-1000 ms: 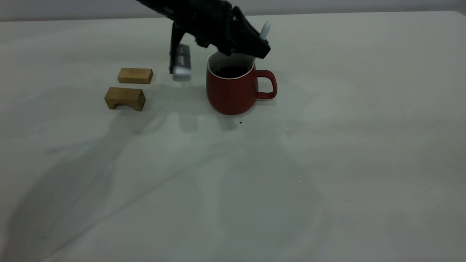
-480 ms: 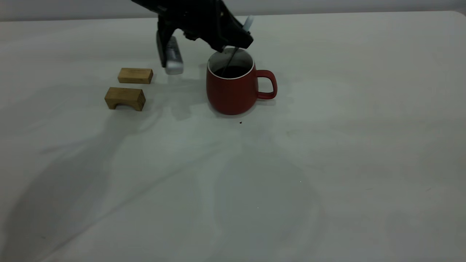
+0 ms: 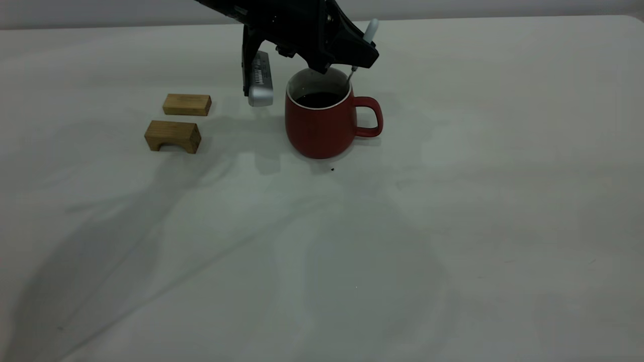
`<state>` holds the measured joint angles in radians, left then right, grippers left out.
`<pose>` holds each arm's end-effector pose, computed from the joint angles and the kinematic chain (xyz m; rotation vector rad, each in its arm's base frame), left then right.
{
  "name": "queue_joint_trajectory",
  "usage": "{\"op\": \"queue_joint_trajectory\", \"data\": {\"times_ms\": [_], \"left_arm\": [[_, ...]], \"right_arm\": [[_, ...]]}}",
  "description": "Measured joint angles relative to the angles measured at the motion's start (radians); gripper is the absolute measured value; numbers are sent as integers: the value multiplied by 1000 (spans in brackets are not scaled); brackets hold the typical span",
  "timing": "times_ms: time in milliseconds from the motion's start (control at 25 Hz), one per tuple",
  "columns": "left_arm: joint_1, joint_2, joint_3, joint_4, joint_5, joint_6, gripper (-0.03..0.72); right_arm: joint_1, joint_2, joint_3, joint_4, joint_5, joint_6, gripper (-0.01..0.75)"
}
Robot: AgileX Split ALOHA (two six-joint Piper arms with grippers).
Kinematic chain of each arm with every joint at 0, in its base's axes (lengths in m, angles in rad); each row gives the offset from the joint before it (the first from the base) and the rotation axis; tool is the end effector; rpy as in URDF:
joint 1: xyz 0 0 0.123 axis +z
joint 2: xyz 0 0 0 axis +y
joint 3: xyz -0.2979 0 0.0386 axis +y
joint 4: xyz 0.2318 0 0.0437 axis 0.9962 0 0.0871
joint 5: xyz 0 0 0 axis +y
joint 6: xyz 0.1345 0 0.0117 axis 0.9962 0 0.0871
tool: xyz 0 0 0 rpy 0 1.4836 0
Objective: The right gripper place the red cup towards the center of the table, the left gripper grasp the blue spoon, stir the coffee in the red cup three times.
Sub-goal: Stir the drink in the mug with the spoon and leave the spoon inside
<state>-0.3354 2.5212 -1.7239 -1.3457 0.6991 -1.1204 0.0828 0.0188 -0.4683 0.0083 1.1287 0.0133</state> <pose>0.4666 -0.2524 0.0474 1.9320 -1.5038 1.0081 0.0046 0.0014 0.2319 -0.0756 2.1622 0.0655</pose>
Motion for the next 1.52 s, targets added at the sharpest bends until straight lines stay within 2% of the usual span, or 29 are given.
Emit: {"op": "queue_joint_trajectory", "data": {"times_ms": [280,600,1040,1160,1360,1440,1520], "left_arm": [[46,0,2,99,75,-97,133],[75,0,2,108,-37,-107,133],[75,0,2,118,23,-107,136],[75,0,2,118,33,-95,212],[75,-9,2,164,40,114,498],[75,-28,2,180,39,240,550],[75,-58,2,218,39,376,569]], "right_arm": [[0,0,0,0,0,0,575],[0,0,0,0,0,0,575],[0,0,0,0,0,0,575],[0,0,0,0,0,0,575],[0,0,0,0,0,0,575],[0,0,0,0,0,0,575],[0,0,0,0,0,0,575]]}}
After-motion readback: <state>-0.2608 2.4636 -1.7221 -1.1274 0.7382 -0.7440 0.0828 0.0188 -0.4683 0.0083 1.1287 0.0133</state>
